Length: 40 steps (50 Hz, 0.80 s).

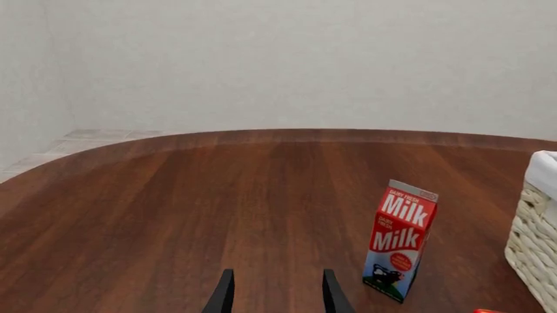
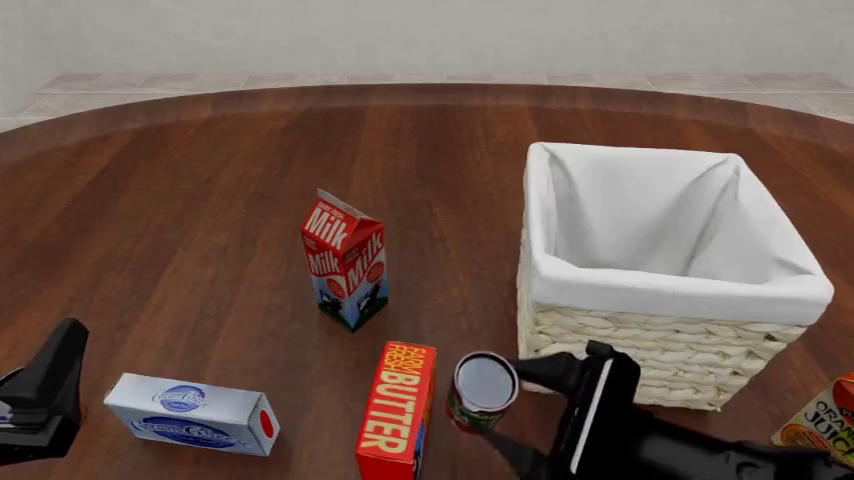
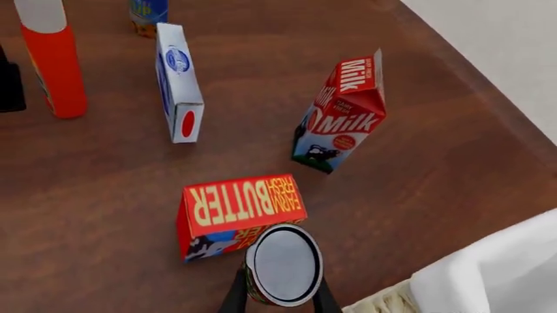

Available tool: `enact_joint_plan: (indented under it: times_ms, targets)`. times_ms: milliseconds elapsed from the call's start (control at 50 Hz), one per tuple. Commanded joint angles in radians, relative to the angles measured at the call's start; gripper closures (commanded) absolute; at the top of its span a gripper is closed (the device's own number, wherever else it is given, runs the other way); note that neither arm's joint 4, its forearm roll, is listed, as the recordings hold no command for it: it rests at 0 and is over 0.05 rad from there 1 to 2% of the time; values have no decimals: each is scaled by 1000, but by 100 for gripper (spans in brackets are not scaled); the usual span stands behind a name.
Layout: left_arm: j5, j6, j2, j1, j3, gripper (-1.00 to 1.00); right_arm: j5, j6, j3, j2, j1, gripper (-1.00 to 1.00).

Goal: Pick up the alphabet soup and the tomato sauce, and put them in the basket.

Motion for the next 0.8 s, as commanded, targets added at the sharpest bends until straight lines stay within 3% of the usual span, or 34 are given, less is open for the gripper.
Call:
enact_joint_plan:
  times_ms: [20,300,800]
  targets:
    - [15,-1,-16,0,0,-100,81,8,-18,-96,0,100]
    - [14,1,-17,-1,0,-100,194,-10,-55,-212,-3,100]
    - [4,4,-7,-2,0,-100,311,-19,-140,-310,-15,100]
